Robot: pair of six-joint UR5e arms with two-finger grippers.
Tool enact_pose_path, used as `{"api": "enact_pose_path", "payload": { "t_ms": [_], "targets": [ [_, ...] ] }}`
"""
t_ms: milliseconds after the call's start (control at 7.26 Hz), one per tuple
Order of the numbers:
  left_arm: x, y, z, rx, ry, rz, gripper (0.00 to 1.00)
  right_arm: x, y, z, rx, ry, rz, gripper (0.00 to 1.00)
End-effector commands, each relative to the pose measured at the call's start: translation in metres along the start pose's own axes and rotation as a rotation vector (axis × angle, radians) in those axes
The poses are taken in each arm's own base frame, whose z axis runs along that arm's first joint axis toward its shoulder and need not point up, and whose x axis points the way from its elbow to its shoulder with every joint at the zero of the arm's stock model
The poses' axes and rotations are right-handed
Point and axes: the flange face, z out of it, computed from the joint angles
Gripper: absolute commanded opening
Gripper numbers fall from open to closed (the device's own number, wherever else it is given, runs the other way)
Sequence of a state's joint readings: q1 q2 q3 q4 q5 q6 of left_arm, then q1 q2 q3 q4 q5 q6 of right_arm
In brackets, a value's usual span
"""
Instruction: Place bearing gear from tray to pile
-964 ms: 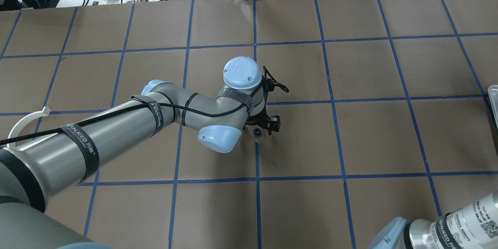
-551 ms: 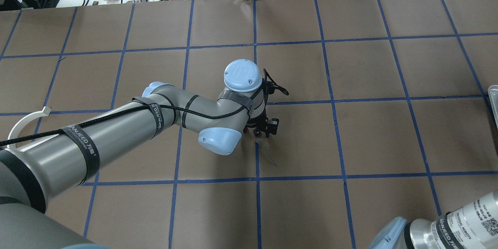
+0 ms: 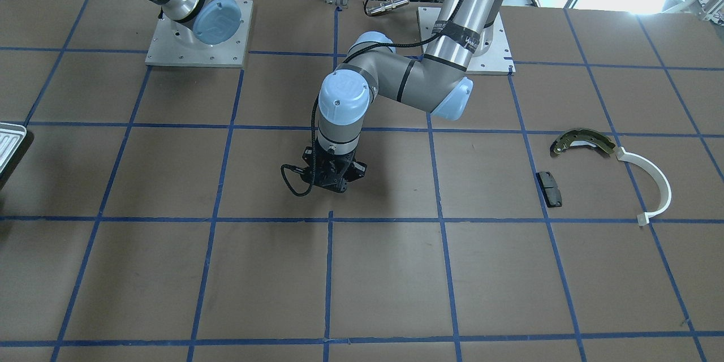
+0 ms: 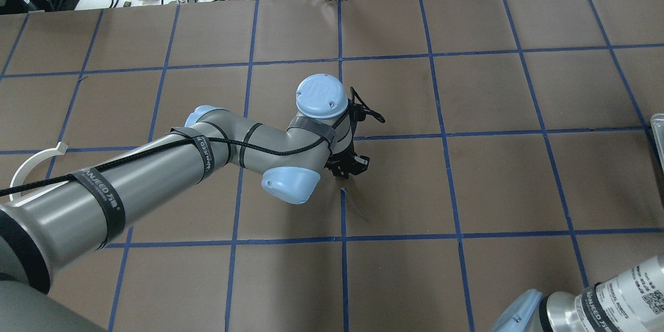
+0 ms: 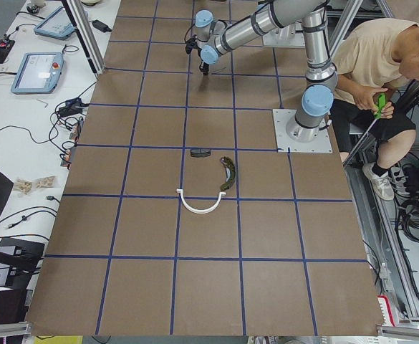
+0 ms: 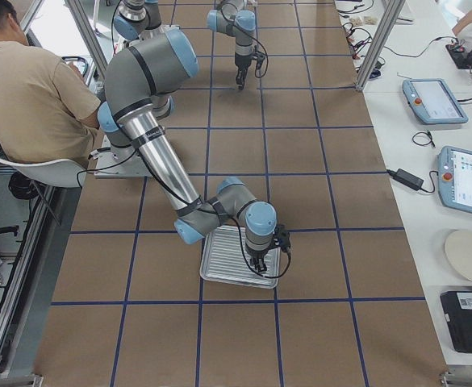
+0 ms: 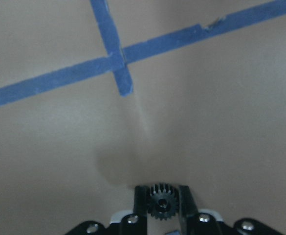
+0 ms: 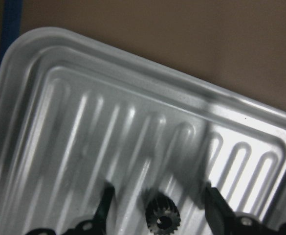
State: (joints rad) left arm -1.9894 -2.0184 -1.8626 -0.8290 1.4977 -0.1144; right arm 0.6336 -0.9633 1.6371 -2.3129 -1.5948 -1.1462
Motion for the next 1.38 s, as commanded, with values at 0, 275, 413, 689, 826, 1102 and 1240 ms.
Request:
{"api": "enact_pose_path", "payload": {
  "t_ms": [0,275,413,689,826,1102,1240],
  "targets": [
    [-0.025,-0.011,-0.024,-0.031,-0.059,0.026,0.00,-0.001,0.001,0.000,-0.002,-0.002,-0.001,0.37],
    [-0.122,-0.044,-0.077,-0.067,-0.083,-0.039,0.00,0.000,0.000,-0.007,0.000,0.002,-0.003,0.19],
    [-0.191,-0.052,-0.101,-0.074,-0.080,-0.105,0.00,-0.001,0.001,-0.012,0.002,0.006,-0.001,0.15],
    [-0.317,-0.032,-0.112,-0.129,-0.172,-0.153,0.00,-0.029,-0.013,-0.032,0.002,-0.035,0.004,0.14],
    [-0.378,-0.015,-0.115,-0.142,-0.162,-0.191,0.00,-0.071,-0.056,-0.065,0.021,-0.001,-0.048,0.14],
    [-0.473,0.036,-0.106,-0.187,-0.114,-0.176,0.00,-0.184,-0.105,-0.106,-0.007,-0.053,-0.013,0.13],
    [-0.494,0.059,-0.091,-0.204,-0.084,-0.159,0.00,-0.254,-0.128,-0.113,-0.010,-0.051,-0.022,0.14]
  ]
}}
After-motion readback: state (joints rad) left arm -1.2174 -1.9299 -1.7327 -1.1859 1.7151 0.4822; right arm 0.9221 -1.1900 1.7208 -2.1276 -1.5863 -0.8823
